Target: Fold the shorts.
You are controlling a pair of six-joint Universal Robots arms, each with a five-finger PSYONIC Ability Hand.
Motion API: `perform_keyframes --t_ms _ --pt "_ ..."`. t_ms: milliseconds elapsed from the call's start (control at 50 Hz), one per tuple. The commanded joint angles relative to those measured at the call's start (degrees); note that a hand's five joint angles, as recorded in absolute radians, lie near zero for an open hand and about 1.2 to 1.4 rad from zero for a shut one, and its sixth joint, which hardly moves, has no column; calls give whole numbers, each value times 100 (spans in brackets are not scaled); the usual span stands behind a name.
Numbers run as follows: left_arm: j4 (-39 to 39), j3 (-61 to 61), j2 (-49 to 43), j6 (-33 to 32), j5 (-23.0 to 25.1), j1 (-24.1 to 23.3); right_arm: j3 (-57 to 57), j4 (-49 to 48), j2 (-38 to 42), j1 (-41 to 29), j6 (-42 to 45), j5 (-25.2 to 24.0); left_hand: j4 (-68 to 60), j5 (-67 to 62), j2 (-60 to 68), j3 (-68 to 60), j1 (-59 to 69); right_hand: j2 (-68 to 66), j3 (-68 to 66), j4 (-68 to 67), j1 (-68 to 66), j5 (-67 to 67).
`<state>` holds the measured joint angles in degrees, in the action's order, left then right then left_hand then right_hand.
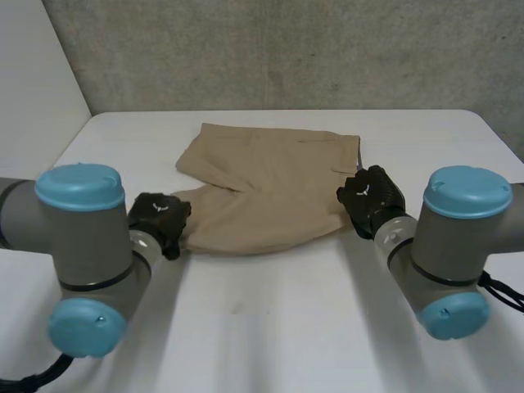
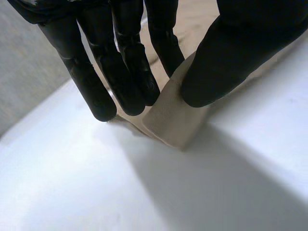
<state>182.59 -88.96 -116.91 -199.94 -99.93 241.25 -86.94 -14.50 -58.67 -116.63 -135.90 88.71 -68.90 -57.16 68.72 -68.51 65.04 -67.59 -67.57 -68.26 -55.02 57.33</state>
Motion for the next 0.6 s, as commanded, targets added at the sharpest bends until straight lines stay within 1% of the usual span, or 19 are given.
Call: perform_keyframes --t_ms 20,60,80,100,120,140,160,200,220,240,280,300,340,360,400,460,500,560,600 --pt "-918 -279 906 -27 0 -315 -95 1544 -619 17 -33 -82 -1110 -1284 1128 -1149 1496 -1241 -1243 -1174 -2498 1267" --pt "-1155 -385 1108 -45 0 -359 -86 2054 -671 17 -33 -108 -1110 -1284 1128 -1149 1496 -1241 -1243 -1174 -2498 1267" --pt "-1426 -524 1361 -88 0 -385 -95 2535 -715 26 -6 -134 -1110 -1284 1128 -1149 1496 -1241 -1243 -1174 -2498 1267" --pt "-1568 -604 1494 -132 0 -394 -113 2774 -750 26 11 -152 -1110 -1284 1128 -1149 1496 -1241 -1243 -1174 -2498 1267" --pt "-1734 -701 1635 -211 8 -403 -139 3003 -794 35 20 -178 -1110 -1284 1128 -1149 1496 -1241 -1243 -1174 -2498 1267" --pt "-1858 -789 1749 -281 9 -403 -191 3440 -943 35 90 -257 -1110 -1284 1128 -1149 1496 -1241 -1243 -1174 -2498 1267" --pt "-2051 -1016 1976 -465 17 -421 -244 3662 -1057 35 143 -310 -1110 -1284 1128 -1149 1496 -1241 -1243 -1174 -2498 1267" --pt "-2175 -1307 2241 -685 26 -438 -411 4076 -1329 43 283 -407 -1110 -1284 1128 -1149 1496 -1241 -1243 -1174 -2498 1267" --pt "-2219 -1465 2390 -791 35 -456 -620 4373 -1627 43 475 -494 -1110 -1284 1128 -1149 1496 -1241 -1243 -1174 -2498 1267" --pt "-2228 -1753 2696 -1009 70 -526 -727 4498 -1769 52 573 -521 -1110 -1284 1128 -1149 1496 -1241 -1243 -1174 -2498 1267" --pt "-2220 -2036 2971 -1204 96 -596 -938 4648 -2033 78 775 -574 -1110 -1284 1128 -1149 1496 -1241 -1243 -1174 -2498 1267" --pt "-2219 -2168 3094 -1301 114 -614 -1122 4675 -2234 96 933 -644 -1110 -1284 1128 -1149 1496 -1241 -1243 -1174 -2498 1267" --pt "-2176 -2485 3367 -1503 123 -640 -1263 4675 -2367 122 1039 -714 -1110 -1284 1128 -1149 1496 -1241 -1243 -1174 -2498 1267" --pt "-2123 -2634 3446 -1582 123 -640 -1377 4684 -2472 123 1092 -863 -1110 -1284 1128 -1149 1496 -1241 -1243 -1174 -2498 1267" --pt "-2000 -2705 3420 -1618 114 -640 -1405 4684 -2491 123 1084 -925 -1110 -1284 1128 -1149 1496 -1241 -1243 -1174 -2498 1267" --pt "-1527 -2618 3228 -1662 105 -614 -1317 4535 -2491 123 1022 -1066 -1110 -1284 1128 -1149 1496 -1241 -1243 -1174 -2498 1267" --pt "-1089 -2391 2913 -1671 88 -588 -1134 4194 -2413 123 926 -1005 -1110 -1284 1128 -1149 1496 -1241 -1243 -1174 -2498 1267" --pt "-639 -2004 2455 -1671 88 -570 -922 3745 -2272 114 750 -821 -1110 -1284 1128 -1149 1496 -1241 -1243 -1174 -2498 1267" --pt "-243 -1565 1902 -1662 35 -526 -729 3218 -1947 96 618 -522 -1110 -1284 1128 -1149 1496 -1241 -1243 -1174 -2498 1267"
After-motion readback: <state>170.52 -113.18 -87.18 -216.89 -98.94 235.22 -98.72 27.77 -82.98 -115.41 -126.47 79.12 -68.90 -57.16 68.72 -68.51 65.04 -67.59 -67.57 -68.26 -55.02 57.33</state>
